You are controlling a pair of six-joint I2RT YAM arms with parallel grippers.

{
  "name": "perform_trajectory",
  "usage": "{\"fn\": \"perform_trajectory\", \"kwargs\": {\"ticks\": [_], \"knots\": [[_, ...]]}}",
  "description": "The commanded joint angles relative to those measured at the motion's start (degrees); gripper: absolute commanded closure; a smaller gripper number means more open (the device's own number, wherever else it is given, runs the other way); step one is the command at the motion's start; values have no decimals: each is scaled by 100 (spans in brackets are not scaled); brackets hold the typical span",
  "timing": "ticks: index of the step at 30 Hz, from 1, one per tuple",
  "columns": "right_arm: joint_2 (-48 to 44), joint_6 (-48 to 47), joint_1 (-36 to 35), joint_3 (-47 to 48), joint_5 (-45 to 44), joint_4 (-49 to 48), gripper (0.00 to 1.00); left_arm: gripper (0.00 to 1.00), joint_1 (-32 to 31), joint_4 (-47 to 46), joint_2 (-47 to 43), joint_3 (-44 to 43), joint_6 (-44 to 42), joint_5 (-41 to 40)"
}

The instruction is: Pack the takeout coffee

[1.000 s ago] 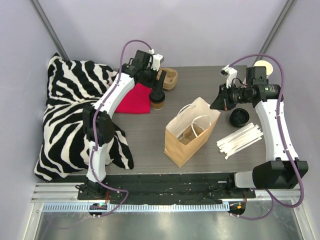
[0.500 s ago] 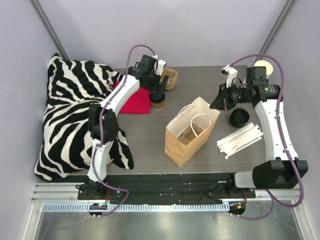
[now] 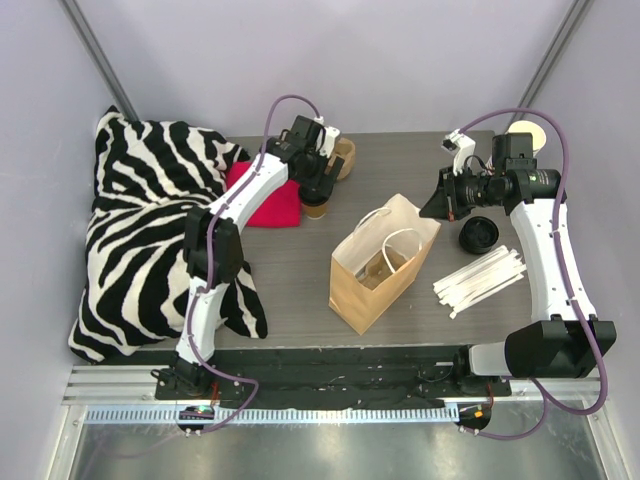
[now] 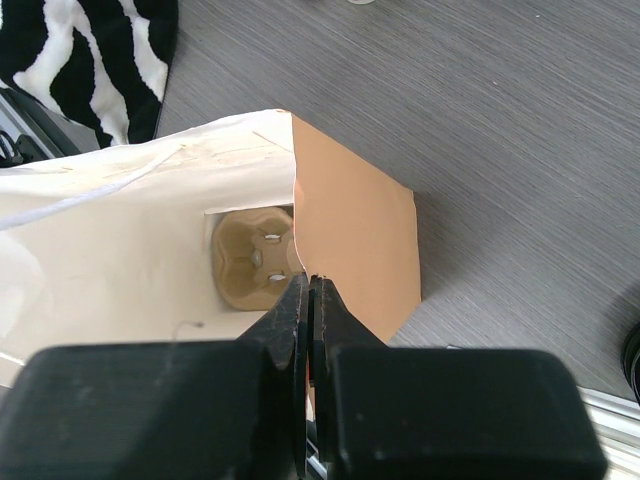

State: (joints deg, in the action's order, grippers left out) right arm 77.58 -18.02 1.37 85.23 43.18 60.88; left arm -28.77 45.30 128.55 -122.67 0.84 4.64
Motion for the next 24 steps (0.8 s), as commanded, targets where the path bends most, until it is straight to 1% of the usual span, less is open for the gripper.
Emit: {"fn": "perform_trajectory", "kwargs": {"ticks": [1, 6, 12, 13, 16, 19, 22, 24], "knots": [[-33, 0, 13, -33, -2, -112, 99, 16, 3, -127, 30, -117, -58, -69], [3, 0, 13, -24, 33, -120, 99, 19, -5, -188, 38, -73, -49, -104], [20, 9, 13, -50, 77, -112, 99, 20, -23, -258, -128, -11, -58, -139], [20, 18, 13, -50, 85, -112, 99, 20, -40, -267, -181, -11, -206, -165], [38, 27, 13, -59, 121, -120, 99, 20, -75, -285, -251, -11, -234, -192], [55, 44, 13, -42, 147, -120, 99, 19, -84, -285, -269, -20, -242, -262], [47, 44, 13, -33, 147, -120, 99, 15, -84, -276, -261, -20, -313, -332], [46, 53, 13, -33, 147, -129, 99, 14, -76, -258, -243, -20, -339, -341]]}}
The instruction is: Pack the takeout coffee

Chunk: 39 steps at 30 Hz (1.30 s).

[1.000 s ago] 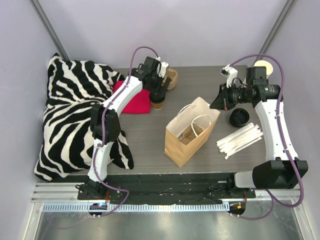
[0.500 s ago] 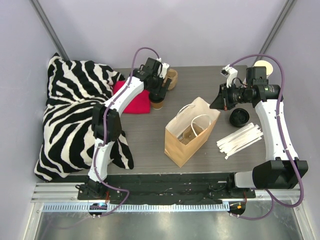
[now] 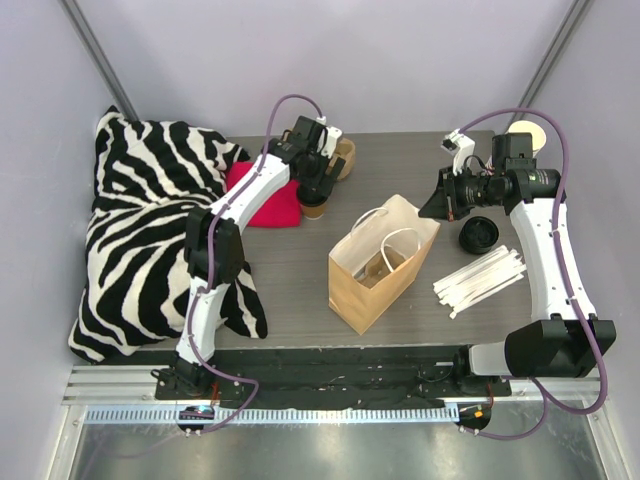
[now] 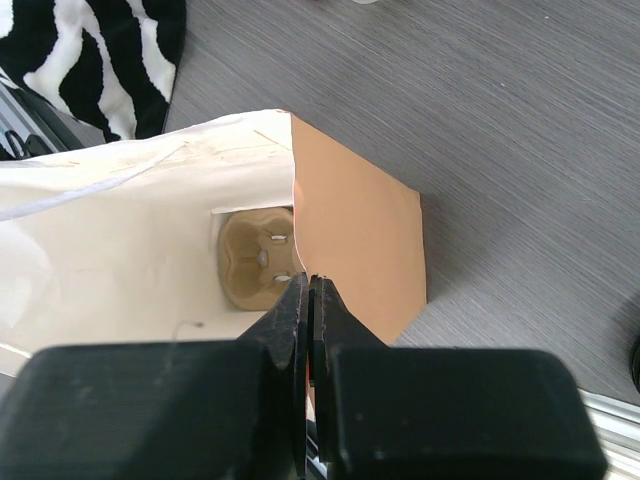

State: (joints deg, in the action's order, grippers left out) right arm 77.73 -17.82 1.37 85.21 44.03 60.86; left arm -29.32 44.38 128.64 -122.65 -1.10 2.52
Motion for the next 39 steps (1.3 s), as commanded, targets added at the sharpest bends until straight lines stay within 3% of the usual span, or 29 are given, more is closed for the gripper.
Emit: {"fn": "perform_trajectory", "kwargs": {"ticks": [1, 15, 39], "knots": [[31, 42, 13, -31, 62, -118, 99, 14, -30, -158, -234, -13, -153, -164], [93, 51, 13, 4, 71, -118, 99, 10, 14, -184, -102, 31, -171, -174], [181, 68, 13, 75, 114, -127, 99, 17, 5, -210, 21, 198, -224, -103]]}}
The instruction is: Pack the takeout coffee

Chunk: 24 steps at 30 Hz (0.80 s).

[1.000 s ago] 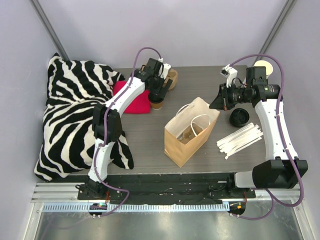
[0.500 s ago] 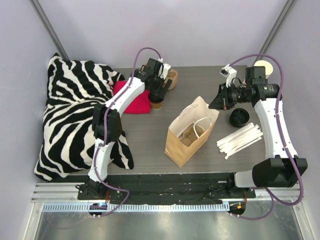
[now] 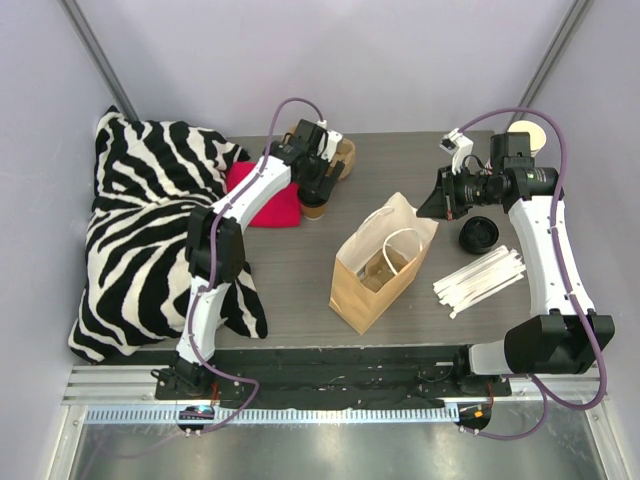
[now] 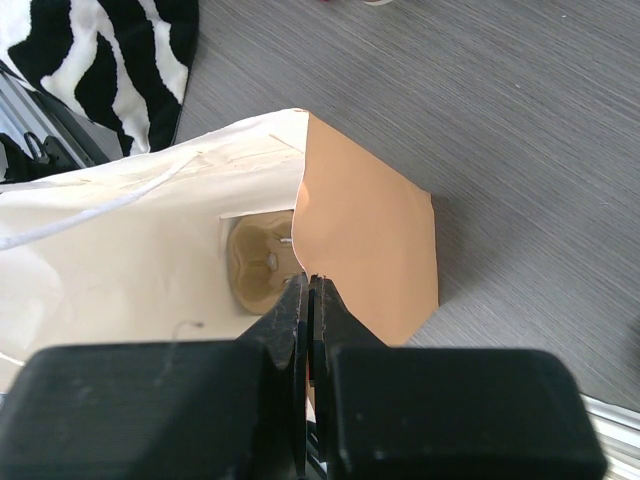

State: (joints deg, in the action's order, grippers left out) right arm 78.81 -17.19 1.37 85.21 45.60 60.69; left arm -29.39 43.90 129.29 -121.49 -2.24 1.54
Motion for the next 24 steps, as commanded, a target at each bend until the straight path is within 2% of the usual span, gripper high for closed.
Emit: {"fn": "perform_trajectory", "kwargs": {"ticks": [1, 11, 19, 24], "knots": [[74, 14, 13, 75, -34, -110, 99, 18, 21, -162, -53, 82, -101, -5], [74, 32, 13, 83, -17, -136, 99, 28, 47, -128, -54, 82, -101, 13], [100, 40, 13, 110, 10, -154, 99, 29, 108, 74, -53, 56, -84, 170], [117, 32, 13, 136, 19, -162, 99, 42, 117, 356, -237, -41, -66, 294]]}}
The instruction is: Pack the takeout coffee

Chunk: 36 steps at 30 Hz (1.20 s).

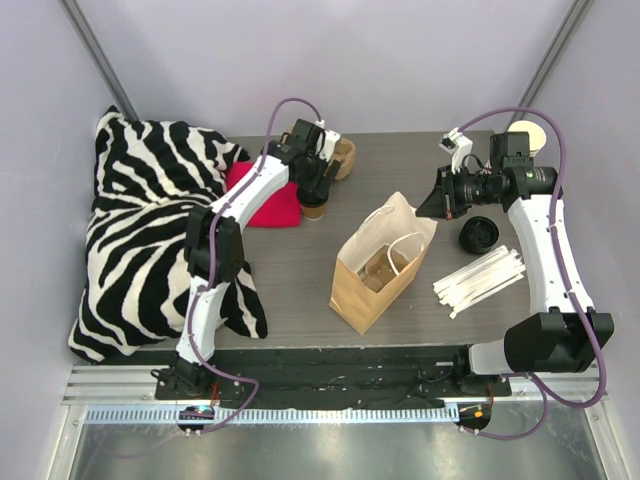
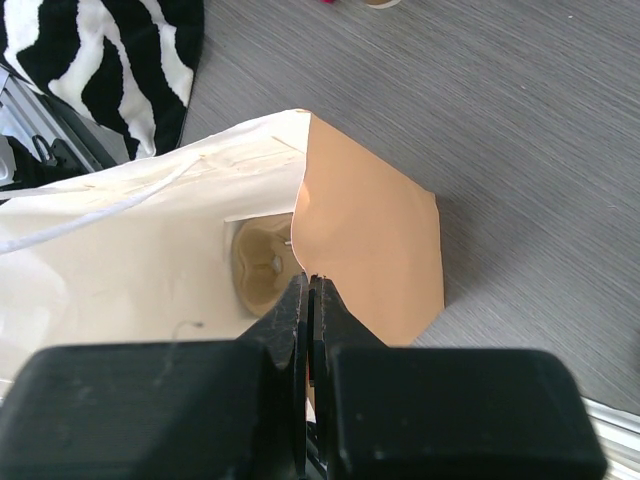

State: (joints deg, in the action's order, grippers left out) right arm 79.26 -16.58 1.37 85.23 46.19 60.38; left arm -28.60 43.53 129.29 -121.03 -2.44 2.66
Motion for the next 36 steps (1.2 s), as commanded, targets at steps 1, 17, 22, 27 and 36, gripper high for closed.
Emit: {"fn": "perform_trajectory", "kwargs": {"ticks": [1, 17, 22, 27, 36], "knots": [[80, -30, 13, 152, -32, -140, 99, 43, 39, 411, -299, -87, -29, 209], [81, -65, -92, 266, 118, -149, 99, 44, -49, -125, -3470, 3479, -529, 1210], [89, -56, -137, 266, 92, -176, 99, 43, -234, -354, -4043, 4456, -784, 1097], [89, -56, -137, 275, 83, -167, 99, 43, -278, -301, -4201, 4992, -837, 1062], [124, -100, -137, 362, 74, -88, 99, 39, -392, -152, -4413, 5318, -1039, 816]]}}
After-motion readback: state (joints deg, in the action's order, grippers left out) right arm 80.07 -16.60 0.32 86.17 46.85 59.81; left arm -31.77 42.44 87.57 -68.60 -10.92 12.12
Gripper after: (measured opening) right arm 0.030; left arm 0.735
